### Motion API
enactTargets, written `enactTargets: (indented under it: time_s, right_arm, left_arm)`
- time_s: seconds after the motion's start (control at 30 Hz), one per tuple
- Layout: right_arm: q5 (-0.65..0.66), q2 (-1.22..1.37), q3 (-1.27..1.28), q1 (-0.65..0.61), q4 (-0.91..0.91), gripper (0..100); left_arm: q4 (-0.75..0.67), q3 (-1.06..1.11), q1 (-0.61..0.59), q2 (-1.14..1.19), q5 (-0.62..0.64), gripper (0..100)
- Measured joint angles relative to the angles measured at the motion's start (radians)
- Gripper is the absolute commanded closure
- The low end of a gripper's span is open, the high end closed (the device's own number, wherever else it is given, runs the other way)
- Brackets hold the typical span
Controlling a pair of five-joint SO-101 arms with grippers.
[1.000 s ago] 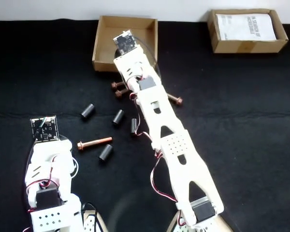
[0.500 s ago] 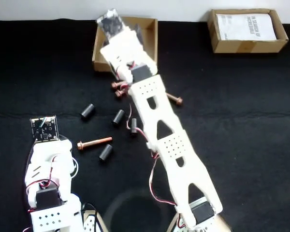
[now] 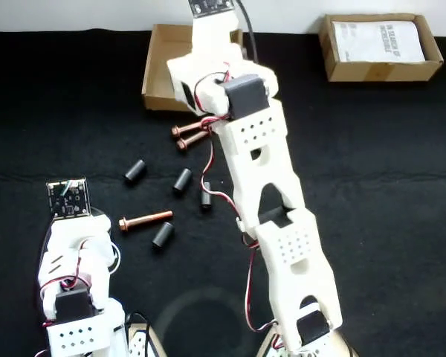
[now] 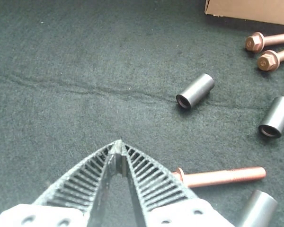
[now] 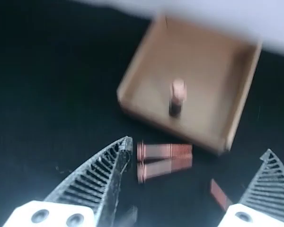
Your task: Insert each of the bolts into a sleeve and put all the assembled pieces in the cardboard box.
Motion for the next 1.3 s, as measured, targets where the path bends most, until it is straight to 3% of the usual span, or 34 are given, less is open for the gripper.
enactTargets:
  time_s: [0.17,0.67,0.9,1.3]
  right_arm:
    - [-0.081,-0.028,0.170,0.000,0.140,62.8]
    - [-0.247,-0.029,0.715,-0.058,0.141,67.0]
    - [-0.315,-0.011,0.756,-0.074,0.084,67.8]
    - [-0.318,0.092,0.756,-0.121,0.003,68.3]
  left_arm:
    - [0.000,0.000,0.000,0.000,0.000,99]
    - [0.000,0.000,0.000,0.000,0.000,99]
    - [0.000,0.000,0.000,0.000,0.000,99]
    - [0.000,0.000,0.000,0.000,0.000,99]
